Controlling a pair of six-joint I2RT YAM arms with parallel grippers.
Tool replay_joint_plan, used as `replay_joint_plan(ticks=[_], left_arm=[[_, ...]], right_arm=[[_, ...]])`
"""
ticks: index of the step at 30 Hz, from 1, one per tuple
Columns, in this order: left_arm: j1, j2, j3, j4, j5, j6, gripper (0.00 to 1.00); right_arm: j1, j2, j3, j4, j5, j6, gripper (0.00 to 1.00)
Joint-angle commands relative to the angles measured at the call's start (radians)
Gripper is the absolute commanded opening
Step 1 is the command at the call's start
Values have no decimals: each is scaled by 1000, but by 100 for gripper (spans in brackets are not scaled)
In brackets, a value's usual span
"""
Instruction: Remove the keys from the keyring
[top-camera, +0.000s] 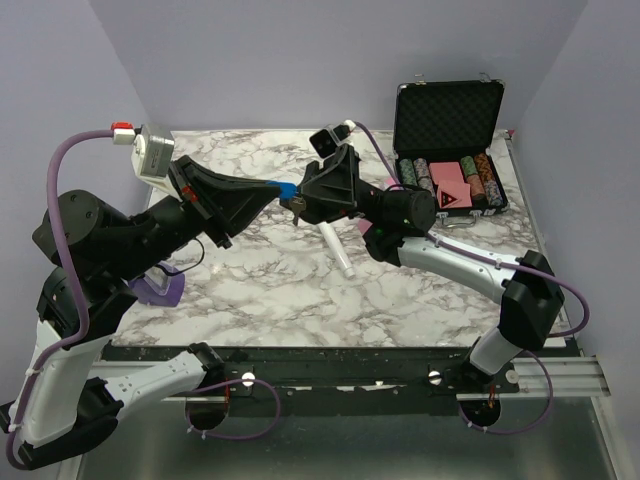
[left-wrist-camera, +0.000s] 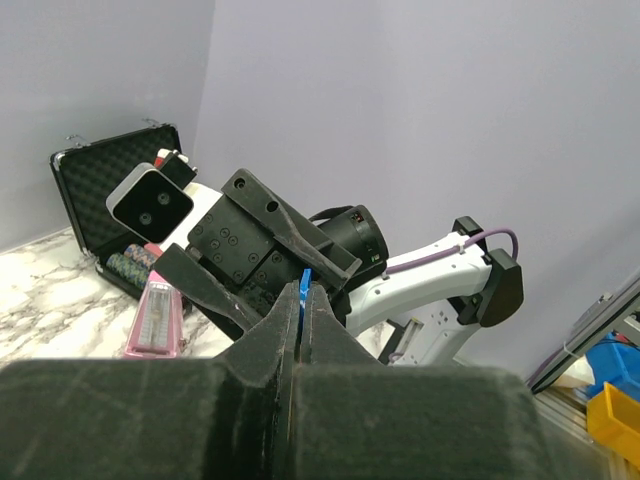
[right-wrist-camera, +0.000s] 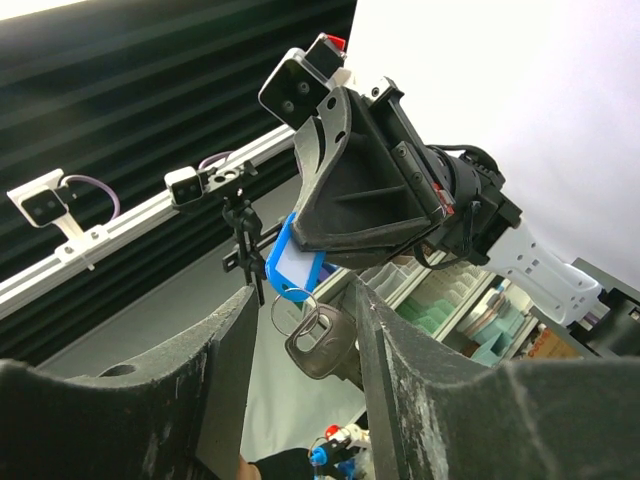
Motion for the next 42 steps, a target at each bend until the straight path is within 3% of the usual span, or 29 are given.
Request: replay_joint_plan(ticks=[1, 7, 8, 11, 14, 24, 42], left_arm=[[-3, -4, 9, 30, 20, -7, 0], [-3, -9, 12, 43, 25, -13, 0], [-3, -9, 17, 46, 28, -16, 0], [-3, -1, 29, 61, 52, -30, 0], [-3, 7, 43, 84, 88, -52, 0], [-3, 16, 26, 142, 138, -52, 0], [0, 22, -46, 170, 106, 0, 0]], right_arm=[[11, 7, 25, 468, -26, -22, 49], [19, 8, 35, 468, -23, -23, 49], [17, 8, 41, 468, -25, -25, 55], [19, 19, 61, 468, -26, -23, 84], [17, 45, 116, 468, -29, -8, 94], [28, 65, 179, 468, -54, 15, 95], [45, 19, 157, 468, -58, 4, 82]])
